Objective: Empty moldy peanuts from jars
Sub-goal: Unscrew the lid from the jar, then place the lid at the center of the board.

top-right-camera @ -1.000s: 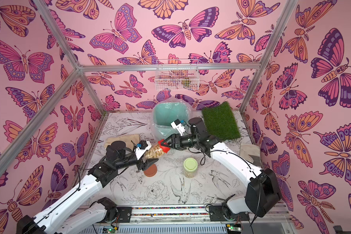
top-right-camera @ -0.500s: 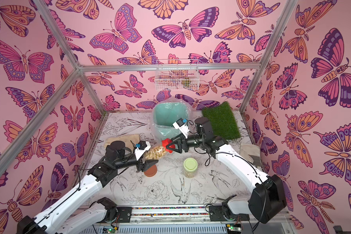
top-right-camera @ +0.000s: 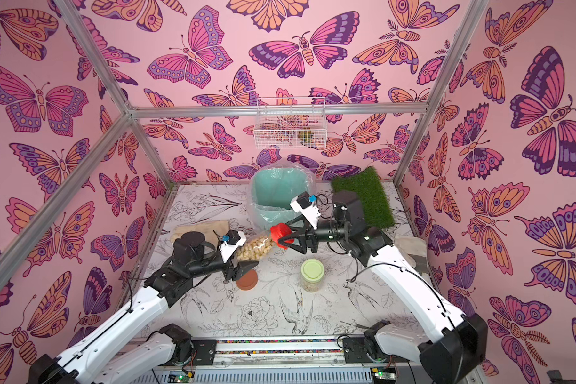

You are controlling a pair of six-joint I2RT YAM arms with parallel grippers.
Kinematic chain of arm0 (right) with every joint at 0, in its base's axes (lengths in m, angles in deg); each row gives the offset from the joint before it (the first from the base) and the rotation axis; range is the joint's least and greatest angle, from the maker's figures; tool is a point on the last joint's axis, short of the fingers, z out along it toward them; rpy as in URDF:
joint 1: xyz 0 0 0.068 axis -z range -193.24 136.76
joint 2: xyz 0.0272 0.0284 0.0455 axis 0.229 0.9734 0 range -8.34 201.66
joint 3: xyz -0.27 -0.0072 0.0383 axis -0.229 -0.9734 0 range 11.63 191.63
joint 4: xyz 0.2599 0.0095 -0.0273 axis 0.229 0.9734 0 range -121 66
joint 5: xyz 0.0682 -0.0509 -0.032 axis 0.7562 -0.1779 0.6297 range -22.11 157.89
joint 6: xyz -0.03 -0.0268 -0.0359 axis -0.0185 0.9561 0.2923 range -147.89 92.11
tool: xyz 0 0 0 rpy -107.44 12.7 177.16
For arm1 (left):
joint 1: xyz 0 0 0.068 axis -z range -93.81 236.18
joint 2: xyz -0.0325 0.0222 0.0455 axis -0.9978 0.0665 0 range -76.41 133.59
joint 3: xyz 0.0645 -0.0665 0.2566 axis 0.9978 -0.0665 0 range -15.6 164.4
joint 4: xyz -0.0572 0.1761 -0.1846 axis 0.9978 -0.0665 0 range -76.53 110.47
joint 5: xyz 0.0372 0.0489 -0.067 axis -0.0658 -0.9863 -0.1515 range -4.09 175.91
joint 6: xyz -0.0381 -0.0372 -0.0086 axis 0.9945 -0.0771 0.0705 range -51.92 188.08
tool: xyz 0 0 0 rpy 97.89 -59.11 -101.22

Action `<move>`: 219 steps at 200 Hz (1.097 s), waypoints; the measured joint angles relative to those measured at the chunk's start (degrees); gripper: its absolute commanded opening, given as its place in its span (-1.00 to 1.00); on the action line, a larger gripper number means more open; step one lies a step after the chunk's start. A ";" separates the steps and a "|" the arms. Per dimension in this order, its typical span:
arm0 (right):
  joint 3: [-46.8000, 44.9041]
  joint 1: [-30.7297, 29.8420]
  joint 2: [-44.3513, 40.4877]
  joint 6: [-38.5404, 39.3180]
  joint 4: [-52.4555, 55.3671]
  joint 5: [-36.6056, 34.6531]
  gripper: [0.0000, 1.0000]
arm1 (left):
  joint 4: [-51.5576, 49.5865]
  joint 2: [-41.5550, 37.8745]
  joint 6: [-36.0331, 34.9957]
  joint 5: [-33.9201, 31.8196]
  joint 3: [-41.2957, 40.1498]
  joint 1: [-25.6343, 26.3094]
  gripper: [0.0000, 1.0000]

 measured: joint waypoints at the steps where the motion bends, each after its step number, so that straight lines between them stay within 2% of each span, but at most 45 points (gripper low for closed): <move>1: 0.00 -0.09 -0.31 0.07 0.31 -0.24 -1.00 | 0.04 -0.02 0.04 -0.02 -0.04 -0.02 -1.00; 42: -0.09 -6.47 -6.32 3.04 9.49 -10.12 -1.00 | 4.63 -0.85 2.27 -2.38 -1.53 -1.27 -1.00; 101: -6.84 -22.64 -8.66 4.74 14.49 -30.03 -1.00 | 8.94 -1.66 3.32 -6.34 -1.53 -3.58 -1.00; 160: -13.51 -31.10 0.68 4.31 11.61 -44.85 -0.99 | 10.03 -3.39 3.63 -8.20 -1.51 -6.91 -1.00; 219: -12.72 -32.33 17.55 2.47 4.98 -51.74 -0.90 | 10.19 -4.00 3.63 -8.57 -1.46 -10.34 -1.00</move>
